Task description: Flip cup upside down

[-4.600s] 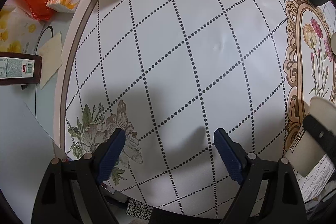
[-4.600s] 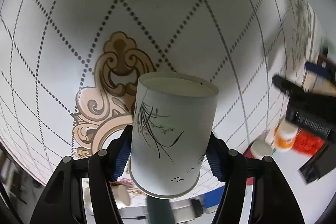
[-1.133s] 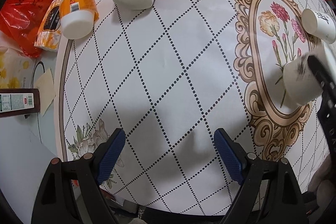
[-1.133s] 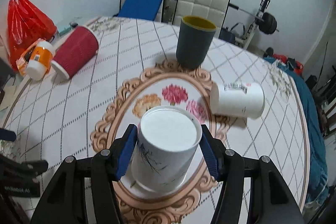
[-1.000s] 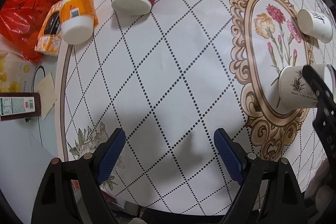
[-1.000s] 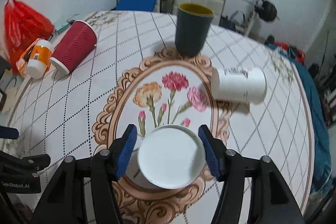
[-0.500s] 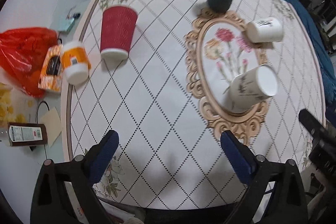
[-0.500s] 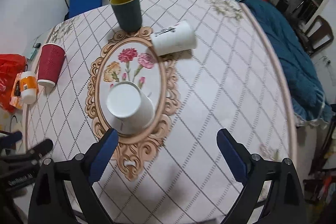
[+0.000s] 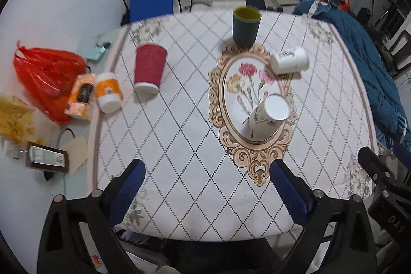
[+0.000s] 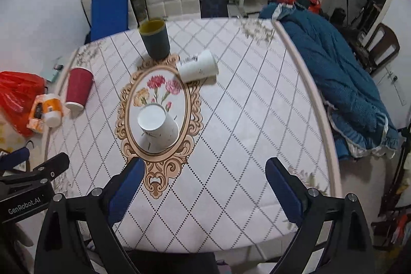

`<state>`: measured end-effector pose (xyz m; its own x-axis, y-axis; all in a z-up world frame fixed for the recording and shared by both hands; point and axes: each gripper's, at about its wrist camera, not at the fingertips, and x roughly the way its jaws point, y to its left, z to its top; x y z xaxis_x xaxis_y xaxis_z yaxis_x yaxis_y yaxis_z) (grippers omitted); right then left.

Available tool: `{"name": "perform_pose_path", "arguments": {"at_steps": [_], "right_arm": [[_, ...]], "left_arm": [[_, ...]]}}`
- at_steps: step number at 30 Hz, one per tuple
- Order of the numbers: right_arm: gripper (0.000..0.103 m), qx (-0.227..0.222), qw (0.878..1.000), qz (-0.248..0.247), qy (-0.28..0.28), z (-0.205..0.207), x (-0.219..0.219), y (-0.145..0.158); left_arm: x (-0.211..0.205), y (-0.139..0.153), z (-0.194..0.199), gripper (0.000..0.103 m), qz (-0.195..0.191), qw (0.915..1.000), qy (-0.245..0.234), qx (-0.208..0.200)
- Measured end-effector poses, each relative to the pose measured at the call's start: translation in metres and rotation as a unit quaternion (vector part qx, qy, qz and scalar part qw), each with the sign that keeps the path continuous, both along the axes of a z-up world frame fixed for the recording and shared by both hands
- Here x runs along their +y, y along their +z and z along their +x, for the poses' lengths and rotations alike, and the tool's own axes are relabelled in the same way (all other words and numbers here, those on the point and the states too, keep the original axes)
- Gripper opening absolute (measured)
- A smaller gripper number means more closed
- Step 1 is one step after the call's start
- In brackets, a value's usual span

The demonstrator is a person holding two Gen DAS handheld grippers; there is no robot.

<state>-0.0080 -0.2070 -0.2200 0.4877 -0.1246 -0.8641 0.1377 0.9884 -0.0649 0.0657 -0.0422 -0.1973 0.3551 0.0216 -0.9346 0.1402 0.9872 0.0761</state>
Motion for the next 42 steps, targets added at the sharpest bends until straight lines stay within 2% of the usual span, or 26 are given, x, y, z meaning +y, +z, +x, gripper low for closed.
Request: {"name": "perform_pose_path", "arguments": {"at_steps": [11,17,21,28,42], "right_arm": [[0.097,-0.06,0.998,-0.002,0.036,-0.083,0.004,0.111],[0.097,-0.1,0.994,-0.004,0.049,-0.125,0.006,0.165],[0.097,-0.112,0.992,0.001,0.053,-0.145,0.007,0.19],[0.097,-0.114,0.992,0.0,0.061,-0.168,0.014,0.213],[0.097,-0.11,0.992,0.006,0.059,-0.168,0.012,0.218]], "left_arm": [[0.007,0.104,-0.067,0.099,-0.016,0.997,0.012,-0.075],[0.007,0.143,-0.092,0.099,-0.028,0.9954,0.011,-0.091],[0.004,0.16,-0.107,0.099,-0.032,0.9947,0.006,-0.098],[0.004,0.176,-0.124,0.099,-0.038,0.9938,0.012,-0.104],[0.005,0.182,-0.132,0.099,-0.039,0.9935,0.018,-0.105]]}}
